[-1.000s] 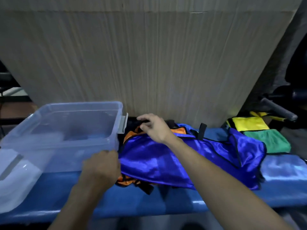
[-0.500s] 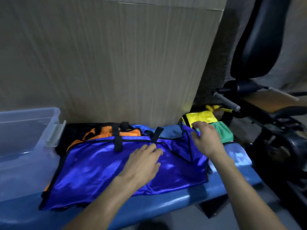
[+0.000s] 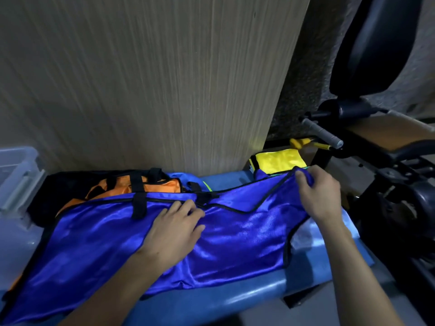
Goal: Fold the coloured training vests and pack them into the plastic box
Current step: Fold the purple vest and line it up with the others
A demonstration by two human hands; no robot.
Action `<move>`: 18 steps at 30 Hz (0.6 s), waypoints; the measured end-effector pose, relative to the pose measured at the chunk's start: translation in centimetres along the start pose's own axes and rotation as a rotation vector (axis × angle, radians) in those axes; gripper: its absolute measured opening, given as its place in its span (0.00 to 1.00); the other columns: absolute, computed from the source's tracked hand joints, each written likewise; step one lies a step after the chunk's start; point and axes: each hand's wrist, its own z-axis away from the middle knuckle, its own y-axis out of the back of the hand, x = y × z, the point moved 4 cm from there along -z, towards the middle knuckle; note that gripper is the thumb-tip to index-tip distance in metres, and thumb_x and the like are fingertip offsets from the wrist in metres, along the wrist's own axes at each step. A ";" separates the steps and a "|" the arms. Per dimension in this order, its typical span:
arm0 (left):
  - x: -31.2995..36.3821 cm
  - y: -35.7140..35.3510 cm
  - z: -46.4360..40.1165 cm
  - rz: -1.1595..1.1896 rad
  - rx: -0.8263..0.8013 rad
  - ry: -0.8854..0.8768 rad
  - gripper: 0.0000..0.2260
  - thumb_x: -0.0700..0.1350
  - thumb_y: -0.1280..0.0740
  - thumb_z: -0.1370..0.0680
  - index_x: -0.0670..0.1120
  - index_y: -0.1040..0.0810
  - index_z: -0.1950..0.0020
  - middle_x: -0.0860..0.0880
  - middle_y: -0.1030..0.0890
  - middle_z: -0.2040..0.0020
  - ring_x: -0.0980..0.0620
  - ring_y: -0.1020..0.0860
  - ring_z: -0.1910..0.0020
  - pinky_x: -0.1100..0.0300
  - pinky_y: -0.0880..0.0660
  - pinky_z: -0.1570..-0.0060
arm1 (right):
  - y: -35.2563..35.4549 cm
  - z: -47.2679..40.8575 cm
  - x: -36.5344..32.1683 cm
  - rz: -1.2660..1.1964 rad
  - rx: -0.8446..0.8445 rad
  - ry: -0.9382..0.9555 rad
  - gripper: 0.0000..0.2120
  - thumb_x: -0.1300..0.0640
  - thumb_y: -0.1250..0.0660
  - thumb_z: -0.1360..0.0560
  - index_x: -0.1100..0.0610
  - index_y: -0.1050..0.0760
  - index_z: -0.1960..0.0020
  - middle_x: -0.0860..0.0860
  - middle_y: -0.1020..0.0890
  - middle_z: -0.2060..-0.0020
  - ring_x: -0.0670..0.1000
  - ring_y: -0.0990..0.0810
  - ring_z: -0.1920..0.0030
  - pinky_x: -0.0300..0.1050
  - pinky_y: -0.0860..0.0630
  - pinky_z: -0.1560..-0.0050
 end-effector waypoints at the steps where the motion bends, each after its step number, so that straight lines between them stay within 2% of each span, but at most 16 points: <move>1: 0.0 -0.1 -0.1 -0.005 -0.007 -0.004 0.13 0.55 0.37 0.19 0.53 0.21 0.37 0.54 0.26 0.43 0.49 0.24 0.45 0.51 0.23 0.50 | 0.2 0.0 0.1 -0.013 -0.002 -0.010 0.18 0.53 0.35 0.19 0.51 0.36 0.64 0.49 0.30 0.71 0.60 0.28 0.64 0.50 0.36 0.63; 3: 0.0 -0.3 -0.3 0.002 -0.027 0.002 0.14 0.56 0.38 0.18 0.54 0.22 0.36 0.55 0.26 0.42 0.49 0.25 0.44 0.51 0.23 0.49 | -0.3 -0.2 -0.2 0.003 -0.057 0.039 0.15 0.52 0.33 0.19 0.53 0.32 0.63 0.50 0.29 0.70 0.60 0.27 0.64 0.51 0.36 0.63; 5: -0.1 -0.3 -0.4 0.000 -0.032 0.017 0.15 0.56 0.39 0.18 0.55 0.23 0.33 0.55 0.26 0.42 0.50 0.25 0.44 0.52 0.23 0.49 | -1.4 -0.4 -0.9 0.038 -0.155 0.086 0.11 0.51 0.30 0.21 0.57 0.24 0.56 0.51 0.24 0.64 0.57 0.24 0.61 0.48 0.34 0.61; 7: 0.1 -0.2 -0.4 -0.008 -0.027 0.033 0.17 0.56 0.37 0.19 0.55 0.24 0.31 0.55 0.26 0.44 0.50 0.24 0.47 0.53 0.23 0.53 | -2.4 -0.5 -1.4 0.113 -0.301 0.122 0.14 0.48 0.26 0.25 0.57 0.22 0.48 0.52 0.21 0.55 0.56 0.23 0.55 0.47 0.31 0.57; 9: 0.3 0.0 -0.6 -0.032 -0.039 0.053 0.23 0.56 0.38 0.18 0.54 0.31 0.23 0.54 0.27 0.42 0.50 0.24 0.46 0.53 0.23 0.52 | -3.2 -0.2 -1.8 0.218 -0.411 0.147 0.17 0.49 0.23 0.28 0.57 0.23 0.47 0.54 0.21 0.51 0.60 0.22 0.51 0.52 0.26 0.54; 11: 0.4 0.3 -1.0 -0.010 -0.054 0.114 0.29 0.57 0.42 0.17 0.52 0.45 0.17 0.53 0.28 0.37 0.50 0.26 0.39 0.54 0.24 0.49 | -3.5 0.3 -2.2 0.269 -0.430 0.175 0.16 0.53 0.23 0.29 0.58 0.24 0.48 0.56 0.21 0.50 0.63 0.22 0.49 0.54 0.25 0.53; 13: 0.4 0.6 -1.4 0.006 -0.052 0.145 0.31 0.58 0.44 0.16 0.52 0.53 0.16 0.53 0.30 0.34 0.51 0.28 0.34 0.55 0.25 0.48 | -3.6 0.8 -2.7 0.297 -0.396 0.219 0.15 0.55 0.24 0.28 0.57 0.25 0.46 0.55 0.21 0.50 0.63 0.22 0.48 0.54 0.25 0.53; 16: 0.6 1.2 -1.7 -0.008 -0.125 0.166 0.30 0.58 0.46 0.15 0.52 0.53 0.16 0.54 0.29 0.32 0.52 0.29 0.32 0.55 0.24 0.48 | -3.7 1.6 -3.2 0.365 -0.362 0.275 0.15 0.56 0.28 0.26 0.55 0.26 0.42 0.54 0.20 0.47 0.62 0.21 0.47 0.53 0.28 0.53; 18: 0.6 1.7 -1.8 0.075 -0.117 0.178 0.28 0.56 0.43 0.16 0.53 0.48 0.17 0.57 0.25 0.38 0.53 0.24 0.41 0.53 0.24 0.51 | -3.7 2.0 -3.3 0.374 -0.344 0.280 0.14 0.58 0.30 0.25 0.56 0.26 0.41 0.55 0.19 0.49 0.63 0.21 0.47 0.53 0.31 0.54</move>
